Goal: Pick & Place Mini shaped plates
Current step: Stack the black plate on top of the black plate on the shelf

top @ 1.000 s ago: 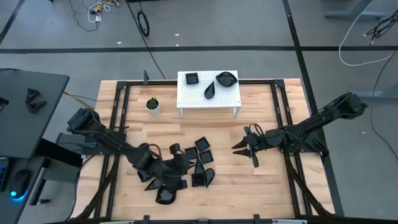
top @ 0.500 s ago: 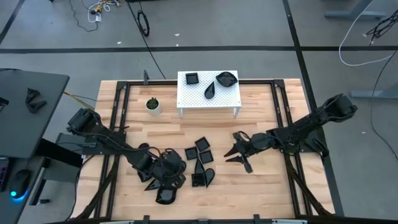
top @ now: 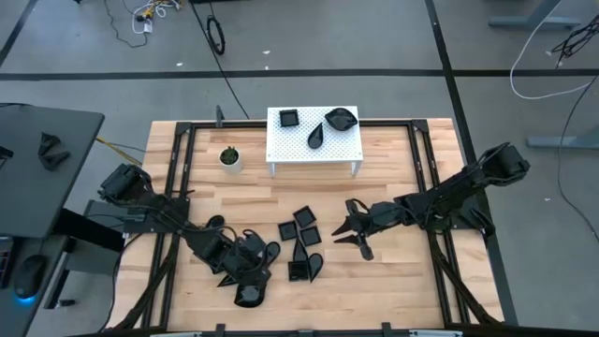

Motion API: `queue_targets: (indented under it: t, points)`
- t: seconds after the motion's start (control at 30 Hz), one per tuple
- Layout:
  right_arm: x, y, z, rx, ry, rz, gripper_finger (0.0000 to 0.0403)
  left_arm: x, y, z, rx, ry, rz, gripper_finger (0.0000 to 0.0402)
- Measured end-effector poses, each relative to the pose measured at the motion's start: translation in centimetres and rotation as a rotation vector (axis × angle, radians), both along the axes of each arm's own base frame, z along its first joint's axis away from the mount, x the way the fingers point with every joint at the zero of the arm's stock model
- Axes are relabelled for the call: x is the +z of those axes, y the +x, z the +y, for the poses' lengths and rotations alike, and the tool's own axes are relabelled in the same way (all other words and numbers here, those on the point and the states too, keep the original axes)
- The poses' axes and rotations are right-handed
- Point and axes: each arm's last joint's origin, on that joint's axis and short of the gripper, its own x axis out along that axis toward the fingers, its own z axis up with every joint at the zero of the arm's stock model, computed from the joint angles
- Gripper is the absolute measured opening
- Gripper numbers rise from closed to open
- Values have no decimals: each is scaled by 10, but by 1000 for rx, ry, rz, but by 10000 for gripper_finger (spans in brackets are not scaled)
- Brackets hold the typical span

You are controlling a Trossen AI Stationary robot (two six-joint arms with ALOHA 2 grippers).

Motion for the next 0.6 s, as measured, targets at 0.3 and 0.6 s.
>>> queue_targets:
  t: [0.3,0.6]
  points:
    - [1,0,0,2,-2,-8,103,-6,-2,15,39,59,107,8]
    - [2,1,0,2,0,-21,103,0,26,0,-102,-36,-158,3]
